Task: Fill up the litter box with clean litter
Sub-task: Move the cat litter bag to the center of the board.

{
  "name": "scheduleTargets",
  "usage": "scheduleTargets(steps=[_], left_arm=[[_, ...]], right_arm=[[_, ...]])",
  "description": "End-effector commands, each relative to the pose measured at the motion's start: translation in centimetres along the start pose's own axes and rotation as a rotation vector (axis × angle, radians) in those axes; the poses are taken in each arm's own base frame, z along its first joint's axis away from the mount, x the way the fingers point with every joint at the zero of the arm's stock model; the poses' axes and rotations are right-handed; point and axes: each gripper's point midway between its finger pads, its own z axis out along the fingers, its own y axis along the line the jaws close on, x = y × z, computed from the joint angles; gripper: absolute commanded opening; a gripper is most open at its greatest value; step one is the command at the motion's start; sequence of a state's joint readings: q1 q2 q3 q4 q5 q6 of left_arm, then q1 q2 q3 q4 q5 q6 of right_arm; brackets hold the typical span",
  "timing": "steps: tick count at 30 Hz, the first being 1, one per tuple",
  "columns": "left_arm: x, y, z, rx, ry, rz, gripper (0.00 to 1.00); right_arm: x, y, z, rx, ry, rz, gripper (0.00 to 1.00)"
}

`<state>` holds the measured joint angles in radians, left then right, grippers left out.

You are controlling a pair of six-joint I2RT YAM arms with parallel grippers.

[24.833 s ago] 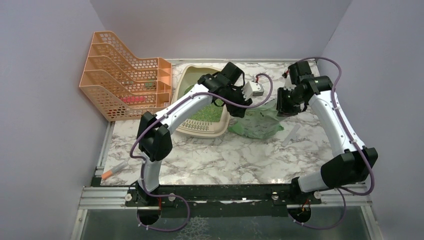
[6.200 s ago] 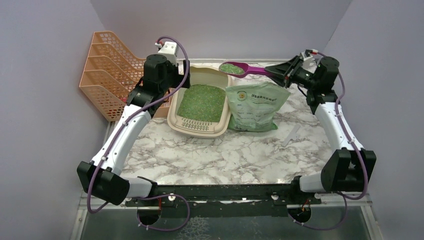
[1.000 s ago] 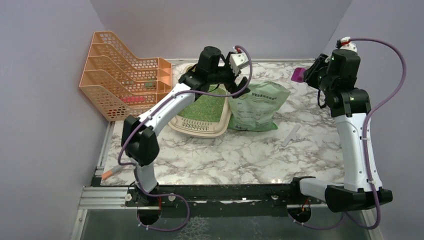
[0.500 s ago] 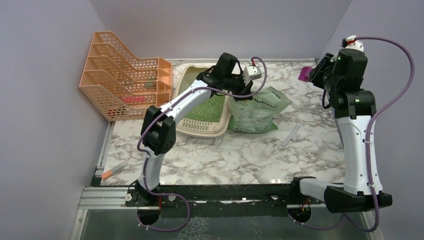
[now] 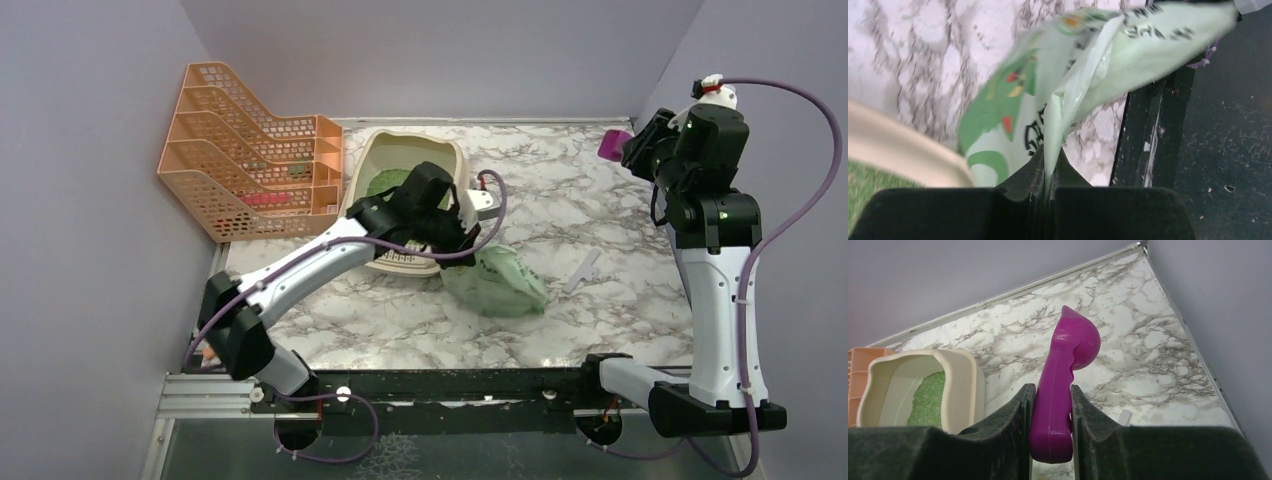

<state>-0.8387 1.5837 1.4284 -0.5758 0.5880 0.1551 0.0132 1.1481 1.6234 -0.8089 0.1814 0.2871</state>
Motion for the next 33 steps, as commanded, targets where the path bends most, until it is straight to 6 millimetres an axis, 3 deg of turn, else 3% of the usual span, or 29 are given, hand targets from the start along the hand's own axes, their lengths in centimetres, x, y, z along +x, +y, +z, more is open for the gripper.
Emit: scheduleTargets(steps=[1,6,10,13,17,20,24,27,31,33], left_arm=[[-3.5,-2.9,-8.5,-0.157,-0.207,-0.067,0.00],[-1.0,-3.3,-10.7,-0.256,-0.216,-0.203,0.00],[-1.0,-3.5,-13.6,-0.345,-0.286,-0.252,0.00],[-0.4,-2.6,-16.0,-0.474,-0.293,-0.241,0.00],[-1.8,-2.0,-18.4,-0.557,-0.315,-0.142,0.00],[-1.4,-0.9,-18.6,-0.607,-0.252,-0.054,0.00],[0.6,-0.4,-16.8,-0.569,-0.136,-0.007,0.00],[3.3,1.2,-17.3,-0.681,-0.097,-0.068,0.00],[6.2,2.5,-18.4,-0.815,-0.089,-0.173,0.32],[7.2,2.6,-18.4,-0.835,-0.084,-0.197,0.52]], right_arm=[[0.1,2.0,-0.4,-0.123,-0.005,0.009,0.01],[2.0,4.2,-0.1,-0.254,0.067,0.012,0.01],[3.2,5.3,0.0,-0.321,0.108,0.021,0.01],[3.9,6.2,-0.1,-0.369,0.143,0.037,0.01],[5.1,7.4,-0.5,-0.438,0.196,0.075,0.01],[6.4,7.9,-0.8,-0.481,0.237,0.100,0.01],[7.6,7.2,-0.5,-0.444,0.246,0.108,0.01],[7.6,6.6,-0.2,-0.411,0.231,0.106,0.01],[7.0,6.3,0.1,-0.388,0.212,0.098,0.01],[6.7,6.1,0.4,-0.374,0.204,0.092,0.01]])
